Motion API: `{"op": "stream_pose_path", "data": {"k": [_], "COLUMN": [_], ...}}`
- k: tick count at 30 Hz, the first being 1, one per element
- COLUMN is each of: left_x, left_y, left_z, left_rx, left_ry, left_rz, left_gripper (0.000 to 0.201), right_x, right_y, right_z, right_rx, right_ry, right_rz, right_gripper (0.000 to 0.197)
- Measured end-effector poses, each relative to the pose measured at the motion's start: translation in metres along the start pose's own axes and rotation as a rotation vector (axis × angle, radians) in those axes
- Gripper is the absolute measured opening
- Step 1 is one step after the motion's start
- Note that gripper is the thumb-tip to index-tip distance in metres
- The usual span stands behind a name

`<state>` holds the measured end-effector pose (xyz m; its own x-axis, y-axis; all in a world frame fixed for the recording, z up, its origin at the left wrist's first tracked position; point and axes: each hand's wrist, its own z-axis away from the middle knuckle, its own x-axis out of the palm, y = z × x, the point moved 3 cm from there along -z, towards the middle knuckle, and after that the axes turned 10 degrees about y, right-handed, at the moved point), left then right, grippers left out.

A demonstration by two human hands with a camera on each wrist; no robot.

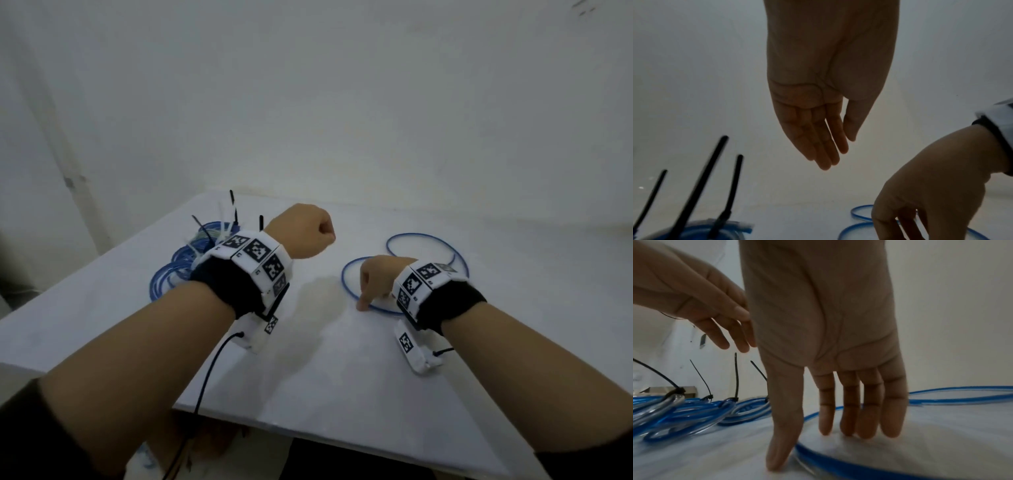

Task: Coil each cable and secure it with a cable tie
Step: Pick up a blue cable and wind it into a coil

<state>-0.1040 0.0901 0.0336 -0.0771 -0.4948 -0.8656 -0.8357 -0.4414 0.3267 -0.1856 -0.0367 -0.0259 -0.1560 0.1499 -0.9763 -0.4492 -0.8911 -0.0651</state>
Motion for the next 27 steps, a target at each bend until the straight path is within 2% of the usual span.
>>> {"op": "stream_pose_path", "data": {"k": [3, 5, 8, 10, 14, 17, 19, 22, 25, 27], "left_x": [0.028, 0.044, 0.059, 0.061, 0.056, 0.053, 0.051, 0.046, 0.037, 0.028], "left_y": [0.01, 0.008, 0.002, -0.002, -0.012, -0.021, -0.027, -0.033, -0.033, -0.035], "left_z": [-0.013, -0.02, -0.03, -0.038, -0.048, -0.052, -0.054, -0.054, -0.052, -0.053], "left_rx": [0.007, -0.021, -0.033, -0.025, -0.081, -0.157, -0.2, -0.298, -0.406, -0.413], "left_ry": [-0.147, -0.222, -0.257, -0.199, -0.047, 0.02, 0.03, 0.089, 0.216, 0.343], "left_rz": [-0.039, -0.021, -0.019, 0.008, 0.225, 0.269, 0.318, 0.522, 0.76, 0.792], "left_gripper": [0.022, 0.031, 0.05, 0.051, 0.032, 0.019, 0.011, 0.017, 0.018, 0.018], "right_x": [0.005, 0.003, -0.012, -0.03, -0.058, -0.072, -0.079, -0.082, -0.078, -0.073], "right_y": [0.012, 0.022, 0.033, 0.037, 0.043, 0.05, 0.055, 0.061, 0.062, 0.06], "right_z": [-0.001, -0.004, -0.005, -0.005, -0.001, 0.001, 0.0, -0.002, -0.007, -0.011], "right_rx": [-0.038, -0.02, -0.021, -0.088, -0.165, -0.182, -0.154, -0.104, -0.055, -0.025], "right_ry": [0.018, 0.061, 0.147, 0.289, 0.636, 0.837, 0.917, 0.992, 0.995, 0.975], "right_rz": [-0.089, -0.214, -0.568, -0.662, -0.782, -0.931, -1.016, -1.089, -1.088, -1.069], "right_gripper": [0.016, 0.016, 0.016, 0.016, 0.007, 0.006, 0.005, 0.005, 0.007, 0.006]}}
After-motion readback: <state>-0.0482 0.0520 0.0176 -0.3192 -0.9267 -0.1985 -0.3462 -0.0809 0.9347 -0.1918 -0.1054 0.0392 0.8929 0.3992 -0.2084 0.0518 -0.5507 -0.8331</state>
